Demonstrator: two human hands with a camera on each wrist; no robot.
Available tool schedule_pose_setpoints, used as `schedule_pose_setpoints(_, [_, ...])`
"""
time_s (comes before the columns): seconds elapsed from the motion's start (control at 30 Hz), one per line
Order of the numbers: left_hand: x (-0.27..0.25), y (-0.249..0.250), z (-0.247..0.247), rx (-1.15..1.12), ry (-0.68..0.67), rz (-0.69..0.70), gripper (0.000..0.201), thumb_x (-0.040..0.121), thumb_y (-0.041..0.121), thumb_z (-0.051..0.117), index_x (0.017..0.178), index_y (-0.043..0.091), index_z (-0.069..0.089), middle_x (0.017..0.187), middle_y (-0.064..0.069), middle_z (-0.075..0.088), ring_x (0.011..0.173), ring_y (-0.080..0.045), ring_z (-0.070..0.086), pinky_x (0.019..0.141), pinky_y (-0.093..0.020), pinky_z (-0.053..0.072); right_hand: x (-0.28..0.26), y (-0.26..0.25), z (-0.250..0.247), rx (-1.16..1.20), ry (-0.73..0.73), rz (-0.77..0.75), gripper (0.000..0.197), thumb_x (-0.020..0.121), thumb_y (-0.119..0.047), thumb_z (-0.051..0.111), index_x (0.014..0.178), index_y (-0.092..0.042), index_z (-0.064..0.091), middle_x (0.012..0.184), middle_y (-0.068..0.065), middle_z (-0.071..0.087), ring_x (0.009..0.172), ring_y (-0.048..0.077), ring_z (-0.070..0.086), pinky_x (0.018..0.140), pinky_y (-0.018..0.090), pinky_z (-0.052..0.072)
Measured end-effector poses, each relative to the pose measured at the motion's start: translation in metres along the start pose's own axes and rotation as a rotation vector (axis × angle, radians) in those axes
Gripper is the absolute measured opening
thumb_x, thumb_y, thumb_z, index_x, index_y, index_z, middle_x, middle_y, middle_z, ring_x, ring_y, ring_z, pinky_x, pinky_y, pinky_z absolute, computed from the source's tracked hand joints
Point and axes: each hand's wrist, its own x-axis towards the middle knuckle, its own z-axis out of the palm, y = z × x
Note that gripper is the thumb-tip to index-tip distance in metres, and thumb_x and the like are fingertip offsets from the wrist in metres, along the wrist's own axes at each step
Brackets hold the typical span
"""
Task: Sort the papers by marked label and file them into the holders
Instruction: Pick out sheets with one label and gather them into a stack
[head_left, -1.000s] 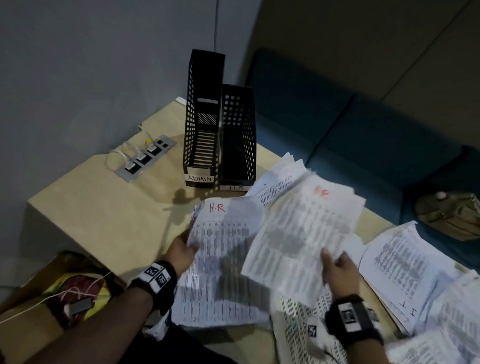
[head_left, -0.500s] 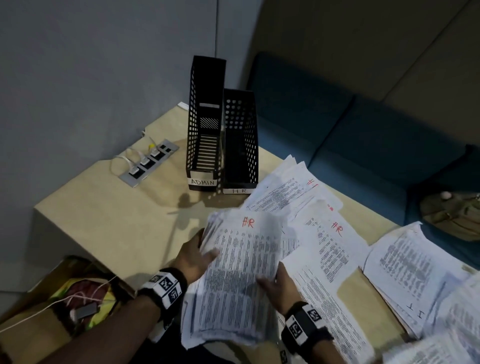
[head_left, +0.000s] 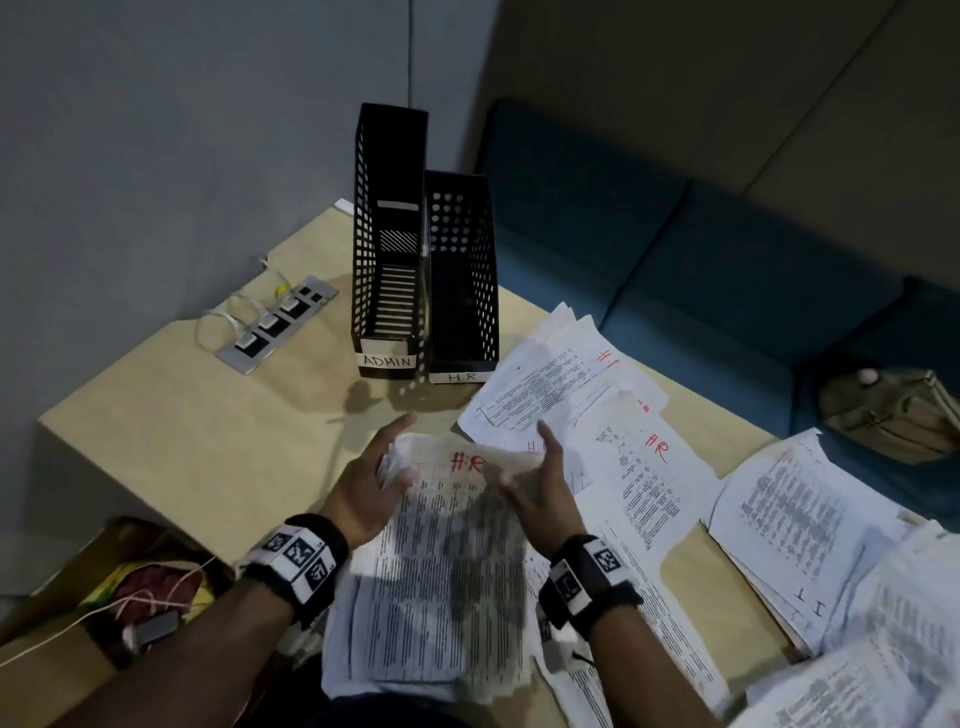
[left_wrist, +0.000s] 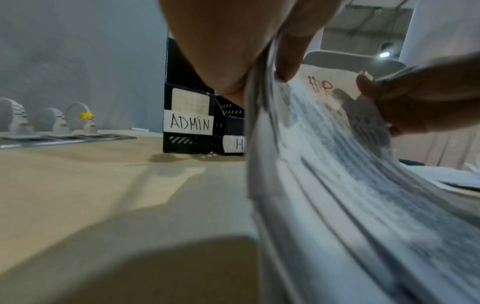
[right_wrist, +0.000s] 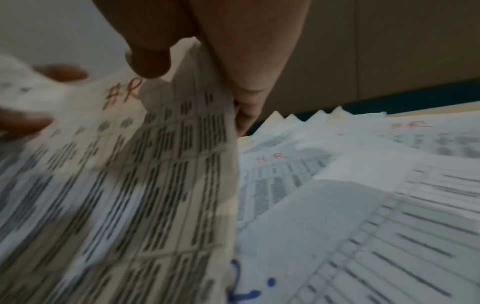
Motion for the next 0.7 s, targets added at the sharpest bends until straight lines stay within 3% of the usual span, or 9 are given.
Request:
schedule_pose_setpoints(0.03, [-0.002,-0.004,-0.002,-0.038,-0.011,-0.018,0.064,0.075,0.055,0.062,0.130,0.062,0.030,0.129,0.008,0.055,0.119,-0.010,0.056,0.100,-0.031,0.045,0.002,0.008,-0.008,0.003,0.088,0.023,0.080,0.084,-0.046,0.061,0.146,-0.030,0.013,0.120,-0.004,0.053,0.110,0.013,0.056,0.098,0.042,0.046])
schedule_pose_setpoints(0.1, [-0.009,-0.018,-0.001,-0.226,-0.038,-0.116,0.078,0.070,0.050,0.076,0.138,0.040,0.038,0.126,0.014,0.058,0.116,-0.006,0.058,0.100,-0.035,0.046,0.002,0.030,-0.035,-0.057,0.339,0.143,0.068,0.088,-0.037,0.060,0.145,-0.022,0.025,0.133,0.008,0.051,0.121,0.026,0.051,0.103,0.042,0.040])
schedule_pose_setpoints(0.17, [-0.017,-0.030,0.002,-0.134,-0.091,-0.218,0.071,0.075,0.037,0.076,0.138,0.025,0.044,0.129,0.018,0.058,0.121,-0.004,0.053,0.107,-0.038,0.039,-0.006,0.063,-0.065,-0.259,0.526,0.395,0.064,0.086,-0.031,0.066,0.140,-0.016,0.036,0.139,0.014,0.047,0.126,0.032,0.045,0.104,0.045,0.037])
schedule_pose_setpoints(0.27, [-0.027,-0.053,0.011,0.193,-0.156,-0.350,0.056,0.089,0.028,0.063,0.141,0.022,0.042,0.139,0.006,0.049,0.131,-0.018,0.045,0.109,-0.038,0.035,-0.036,0.106,-0.089,-0.619,0.424,0.704,0.078,0.076,-0.043,0.072,0.138,-0.015,0.034,0.139,0.016,0.039,0.126,0.037,0.039,0.101,0.053,0.038])
schedule_pose_setpoints(0.4, [-0.020,-0.063,0.012,0.163,-0.121,-0.406,0.048,0.091,0.017,0.060,0.137,0.016,0.048,0.129,0.004,0.052,0.125,-0.023,0.048,0.103,-0.034,0.035,-0.056,0.130,-0.093,-0.670,0.259,0.652,0.064,0.080,-0.045,0.067,0.131,-0.016,0.039,0.121,0.007,0.061,0.113,0.029,0.055,0.095,0.040,0.043])
schedule_pose_setpoints(0.47, [-0.013,-0.058,0.011,0.115,-0.071,-0.419,0.043,0.091,0.012,0.059,0.133,0.012,0.051,0.122,-0.002,0.057,0.117,-0.023,0.051,0.098,-0.031,0.035,-0.059,0.126,-0.098,-0.616,0.200,0.605,0.049,0.087,-0.038,0.062,0.122,-0.008,0.048,0.093,0.004,0.066,0.087,0.023,0.064,0.077,0.032,0.049])
schedule_pose_setpoints(0.53, [-0.007,-0.056,0.007,0.074,-0.009,-0.434,0.038,0.092,0.009,0.056,0.130,0.012,0.054,0.119,-0.006,0.060,0.112,-0.023,0.052,0.097,-0.033,0.037,-0.060,0.118,-0.105,-0.485,0.200,0.531,0.041,0.087,-0.038,0.061,0.111,-0.005,0.058,0.078,0.004,0.064,0.069,0.020,0.062,0.059,0.026,0.047])
schedule_pose_setpoints(0.6, [-0.001,-0.059,-0.001,0.048,0.078,-0.461,0.038,0.092,0.009,0.054,0.129,0.016,0.056,0.119,-0.011,0.062,0.109,-0.030,0.056,0.094,-0.037,0.042,-0.061,0.101,-0.112,-0.372,0.244,0.445,0.049,0.081,-0.052,0.057,0.102,-0.008,0.060,0.081,0.009,0.068,0.068,0.023,0.064,0.056,0.026,0.047])
schedule_pose_setpoints(0.7, [0.002,-0.066,-0.011,0.092,0.169,-0.499,0.037,0.092,0.011,0.053,0.127,0.021,0.057,0.102,-0.017,0.067,0.076,-0.029,0.060,0.070,-0.032,0.047,-0.051,0.083,-0.117,-0.185,0.389,0.419,0.047,0.088,-0.051,0.055,0.109,-0.008,0.059,0.102,0.012,0.064,0.067,0.019,0.059,0.046,0.016,0.038])
